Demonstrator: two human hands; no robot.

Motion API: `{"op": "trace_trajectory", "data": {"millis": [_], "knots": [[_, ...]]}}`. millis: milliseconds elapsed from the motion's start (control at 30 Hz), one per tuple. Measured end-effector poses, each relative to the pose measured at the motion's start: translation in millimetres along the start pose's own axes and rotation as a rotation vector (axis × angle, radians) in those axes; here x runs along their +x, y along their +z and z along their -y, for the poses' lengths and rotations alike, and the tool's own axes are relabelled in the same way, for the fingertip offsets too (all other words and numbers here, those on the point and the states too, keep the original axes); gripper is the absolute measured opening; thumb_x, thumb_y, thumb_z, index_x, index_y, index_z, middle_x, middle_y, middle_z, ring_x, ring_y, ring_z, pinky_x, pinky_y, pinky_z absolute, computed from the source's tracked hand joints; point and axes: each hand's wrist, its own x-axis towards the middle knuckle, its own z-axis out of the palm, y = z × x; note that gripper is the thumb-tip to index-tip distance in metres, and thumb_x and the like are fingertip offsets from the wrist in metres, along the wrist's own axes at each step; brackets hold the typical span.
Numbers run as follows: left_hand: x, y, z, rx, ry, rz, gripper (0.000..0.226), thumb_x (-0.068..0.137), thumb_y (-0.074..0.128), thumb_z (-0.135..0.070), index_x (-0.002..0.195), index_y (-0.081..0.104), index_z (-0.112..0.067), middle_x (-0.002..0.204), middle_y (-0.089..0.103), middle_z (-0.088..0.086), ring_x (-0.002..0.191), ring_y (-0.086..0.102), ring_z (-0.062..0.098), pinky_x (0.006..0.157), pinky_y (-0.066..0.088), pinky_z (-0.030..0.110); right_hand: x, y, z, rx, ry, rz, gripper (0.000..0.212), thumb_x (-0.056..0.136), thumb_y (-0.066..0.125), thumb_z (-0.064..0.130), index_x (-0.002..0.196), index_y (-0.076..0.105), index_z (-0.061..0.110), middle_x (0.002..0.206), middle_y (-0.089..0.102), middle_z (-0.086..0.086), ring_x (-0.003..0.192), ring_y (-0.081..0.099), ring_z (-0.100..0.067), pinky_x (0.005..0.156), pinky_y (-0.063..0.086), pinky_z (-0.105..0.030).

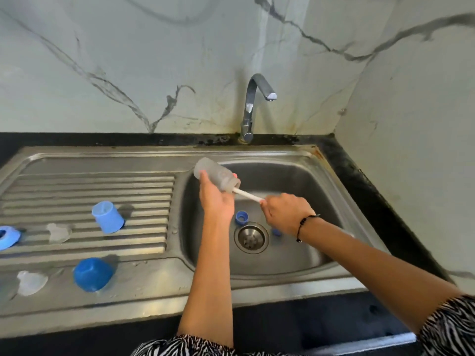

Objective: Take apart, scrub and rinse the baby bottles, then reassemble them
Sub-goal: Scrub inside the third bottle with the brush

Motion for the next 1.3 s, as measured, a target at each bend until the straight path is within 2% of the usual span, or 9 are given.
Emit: {"op": "trace_trajectory", "data": {"millis": [167, 433, 567, 667, 833, 933, 1033, 1167, 1300], "knots": [[7.6, -3.7, -6.2, -0.012, 0.001, 0.146, 0.052, 0.095, 0.05, -0.025, 0.139, 0.039, -0.001, 0.134, 0.05, 0.021, 0.113, 0.056, 0.032, 0.097, 0.046, 0.048, 12.1, 2.3, -1.0, 0.219, 0.009, 0.037, 0.038, 0.101, 0.026, 0.035, 0.071, 0.043, 0.02, 0.075, 0.055, -0.006, 0.072, 0.054, -0.026, 0.064, 0.045, -0.034], [-0.8, -2.7, -7.4, 0.12, -0.044, 0.156, 0.024, 0.091, 0.058, -0.029, 0.1, 0.056, -0.006, 0.081, 0.057, 0.008, 0.064, 0.058, 0.016, 0.06, 0.051, 0.026, -8.6, 26.5, 0.6, 0.259, 0.034, 0.052, 0.043, 0.101, 0.025, 0.04, 0.078, 0.054, 0.018, 0.078, 0.056, -0.006, 0.081, 0.056, -0.029, 0.069, 0.042, -0.032], [2.1, 10.3, -11.7, 0.106, -0.028, 0.137, 0.048, 0.096, 0.051, -0.03, 0.138, 0.036, -0.012, 0.12, 0.052, 0.014, 0.108, 0.056, 0.027, 0.096, 0.048, 0.043, -1.0, 16.4, 3.9, 0.1, 0.145, -0.074, 0.042, 0.1, 0.022, 0.042, 0.083, 0.051, 0.017, 0.087, 0.058, -0.009, 0.082, 0.057, -0.03, 0.068, 0.04, -0.032], [5.2, 10.9, -14.8, 0.061, -0.008, 0.225, 0.053, 0.098, 0.046, -0.026, 0.144, 0.029, -0.007, 0.131, 0.048, 0.019, 0.118, 0.052, 0.031, 0.102, 0.042, 0.045, 4.4, 5.9, 4.5, 0.239, 0.124, -0.071, 0.041, 0.1, 0.024, 0.041, 0.073, 0.045, 0.019, 0.076, 0.055, -0.004, 0.076, 0.055, -0.027, 0.067, 0.042, -0.032], [-1.1, -1.6, -23.0, -0.129, -0.076, 0.347, 0.06, 0.081, 0.06, -0.041, 0.129, 0.043, -0.01, 0.101, 0.067, 0.015, 0.081, 0.069, 0.025, 0.066, 0.057, 0.031, -3.2, 18.5, 18.3, 0.499, -0.074, 0.016, 0.047, 0.101, 0.033, 0.032, 0.056, 0.035, 0.02, 0.055, 0.039, 0.003, 0.055, 0.038, -0.017, 0.051, 0.027, -0.025], [1.4, 1.9, -21.9, -0.075, -0.095, 0.255, 0.046, 0.084, 0.061, -0.039, 0.117, 0.043, -0.012, 0.076, 0.059, 0.007, 0.051, 0.053, 0.013, 0.049, 0.046, 0.022, -1.2, 27.2, 17.4, 0.378, 0.01, 0.002, 0.045, 0.101, 0.029, 0.037, 0.061, 0.042, 0.022, 0.069, 0.051, -0.003, 0.07, 0.049, -0.025, 0.062, 0.034, -0.029], [5.8, 7.6, -18.2, 0.178, 0.006, 0.189, 0.045, 0.092, 0.057, -0.035, 0.128, 0.041, -0.013, 0.088, 0.058, 0.009, 0.067, 0.06, 0.019, 0.061, 0.051, 0.03, 9.0, 23.6, 14.0, 0.131, 0.09, -0.069, 0.041, 0.101, 0.024, 0.04, 0.081, 0.053, 0.018, 0.092, 0.062, -0.01, 0.087, 0.058, -0.031, 0.067, 0.039, -0.033], [10.8, 9.9, -19.6, 0.115, 0.049, 0.335, 0.045, 0.096, 0.048, -0.013, 0.139, 0.036, -0.013, 0.112, 0.055, 0.01, 0.109, 0.055, 0.031, 0.09, 0.049, 0.04, 24.2, 13.3, 8.2, 0.288, 0.067, -0.057, 0.043, 0.101, 0.026, 0.04, 0.064, 0.038, 0.021, 0.072, 0.052, -0.003, 0.071, 0.052, -0.023, 0.064, 0.041, -0.032], [7.0, 2.8, -28.6, -0.097, 0.012, 0.52, 0.042, 0.077, 0.067, -0.015, 0.114, 0.05, -0.007, 0.103, 0.061, 0.014, 0.092, 0.067, 0.029, 0.082, 0.057, 0.038, 15.3, 20.3, 9.3, 0.622, -0.082, -0.023, 0.046, 0.101, 0.035, 0.03, 0.057, 0.032, 0.017, 0.054, 0.037, 0.005, 0.05, 0.032, -0.01, 0.048, 0.026, -0.019]]}}
